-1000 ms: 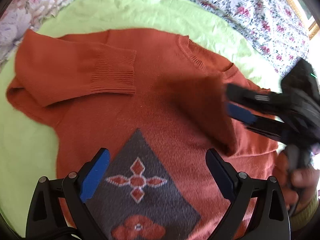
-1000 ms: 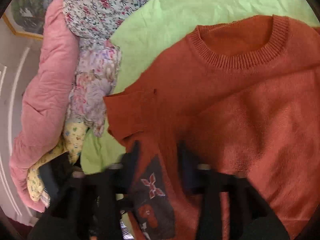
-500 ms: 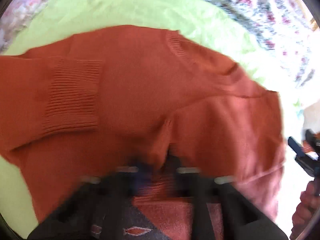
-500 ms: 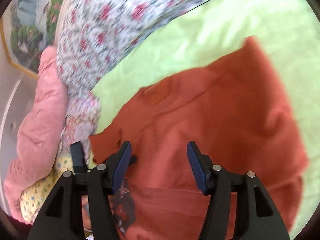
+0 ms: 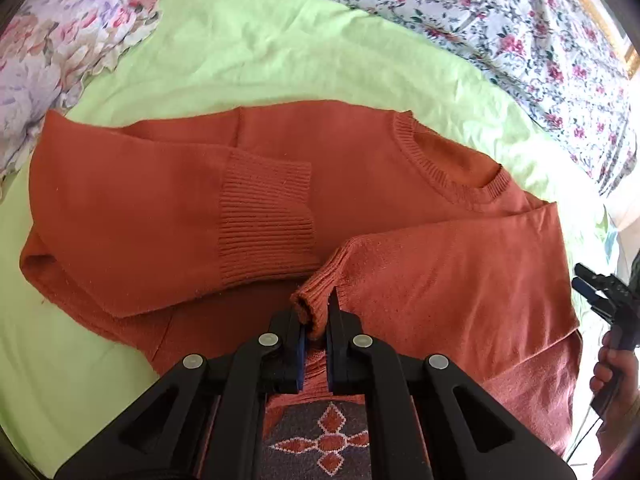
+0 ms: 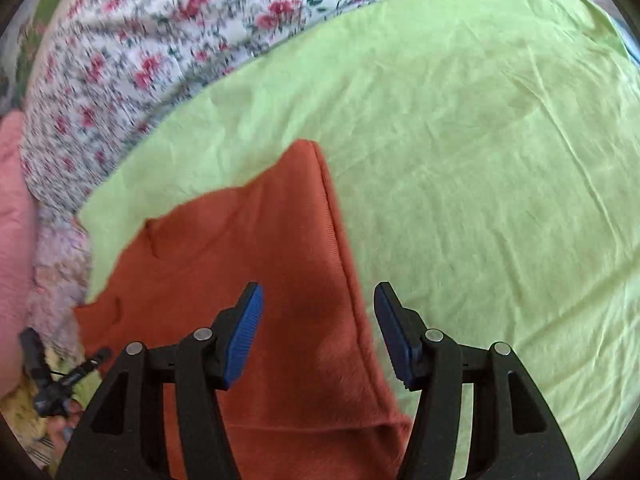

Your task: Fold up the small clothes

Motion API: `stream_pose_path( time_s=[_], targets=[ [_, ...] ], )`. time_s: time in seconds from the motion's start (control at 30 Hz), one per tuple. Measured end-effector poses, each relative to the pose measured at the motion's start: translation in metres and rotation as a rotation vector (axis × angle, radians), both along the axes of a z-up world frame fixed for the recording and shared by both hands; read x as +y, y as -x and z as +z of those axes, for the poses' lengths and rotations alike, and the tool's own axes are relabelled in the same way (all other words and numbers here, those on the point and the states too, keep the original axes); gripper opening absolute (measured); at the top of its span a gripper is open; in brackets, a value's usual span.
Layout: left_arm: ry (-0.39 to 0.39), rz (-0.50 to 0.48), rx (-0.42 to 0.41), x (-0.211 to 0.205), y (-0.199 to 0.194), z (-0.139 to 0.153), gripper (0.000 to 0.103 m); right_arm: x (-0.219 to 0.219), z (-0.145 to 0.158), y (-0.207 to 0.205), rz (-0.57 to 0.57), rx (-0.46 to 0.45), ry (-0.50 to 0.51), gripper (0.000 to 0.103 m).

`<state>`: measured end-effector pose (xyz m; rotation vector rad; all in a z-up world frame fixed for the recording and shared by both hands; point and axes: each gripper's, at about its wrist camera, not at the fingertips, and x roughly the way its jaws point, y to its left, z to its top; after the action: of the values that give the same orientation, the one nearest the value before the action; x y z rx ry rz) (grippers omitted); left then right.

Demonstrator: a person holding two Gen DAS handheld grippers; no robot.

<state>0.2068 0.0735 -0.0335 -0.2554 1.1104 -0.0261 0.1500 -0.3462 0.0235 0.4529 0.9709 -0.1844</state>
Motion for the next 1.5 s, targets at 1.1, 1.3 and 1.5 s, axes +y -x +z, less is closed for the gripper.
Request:
stream_pose_path(
  time_s=[1.1,1.3,1.5],
  targets=[
    [-0.161,0.024,0.087,0.02,-0.061,0.011,0.082,0.138,-0.022,0.025,0.337,0.125,-0.135,0.054],
    [-0.301,-0.024,0.187,0.006,-0.087,-0.034,0.079,0.142,-0.022,0.024,0.345,0.122,-0.15,0.054],
    [-0.258,0.006,0.124,0.032,-0.08,-0.013,0.01,0.133,-0.018,0.021,0.312,0.11,-0.14,0.054]
  ],
)
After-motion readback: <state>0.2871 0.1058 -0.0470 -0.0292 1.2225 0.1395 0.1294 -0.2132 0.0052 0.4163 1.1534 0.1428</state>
